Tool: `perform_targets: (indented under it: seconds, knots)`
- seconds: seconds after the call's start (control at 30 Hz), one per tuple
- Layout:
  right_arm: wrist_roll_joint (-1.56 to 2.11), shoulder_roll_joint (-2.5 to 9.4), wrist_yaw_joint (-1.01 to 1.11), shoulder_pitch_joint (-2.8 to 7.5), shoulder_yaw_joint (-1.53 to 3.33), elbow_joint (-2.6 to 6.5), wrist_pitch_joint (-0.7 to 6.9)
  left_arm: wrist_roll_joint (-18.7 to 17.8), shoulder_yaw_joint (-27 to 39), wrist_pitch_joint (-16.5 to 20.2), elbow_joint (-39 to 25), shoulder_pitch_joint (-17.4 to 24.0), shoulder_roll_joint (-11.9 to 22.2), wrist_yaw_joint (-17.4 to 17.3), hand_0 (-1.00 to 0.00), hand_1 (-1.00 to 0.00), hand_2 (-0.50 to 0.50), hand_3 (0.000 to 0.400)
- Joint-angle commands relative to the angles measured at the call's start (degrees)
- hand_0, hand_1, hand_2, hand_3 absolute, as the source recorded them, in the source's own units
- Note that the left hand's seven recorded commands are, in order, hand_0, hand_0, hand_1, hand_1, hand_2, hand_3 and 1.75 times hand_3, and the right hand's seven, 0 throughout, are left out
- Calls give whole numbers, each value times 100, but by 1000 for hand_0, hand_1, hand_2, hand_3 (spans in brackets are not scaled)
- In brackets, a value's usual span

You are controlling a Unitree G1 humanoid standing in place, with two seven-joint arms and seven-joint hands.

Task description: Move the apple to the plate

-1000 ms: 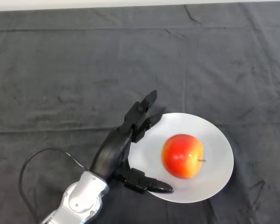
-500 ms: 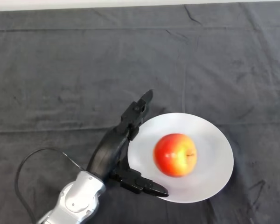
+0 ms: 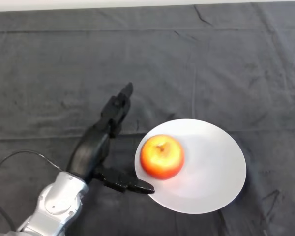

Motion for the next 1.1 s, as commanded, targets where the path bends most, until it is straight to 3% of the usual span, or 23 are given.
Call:
perform_targets:
  seconds: [0.03,0.5,1.1]
  knots:
    - [1,-121,-27,-16,-35,-44,18,-156,243,-170,58,19,252,-46,0,0,0,0]
    - [1,-121,-27,-16,-35,-43,19,-610,1068,-526,445,136,506,-347,0,0,0,0]
    - [1,-122,-25,-16,-35,-41,21,-2106,2637,-765,1275,225,764,-1208,0,0,0,0]
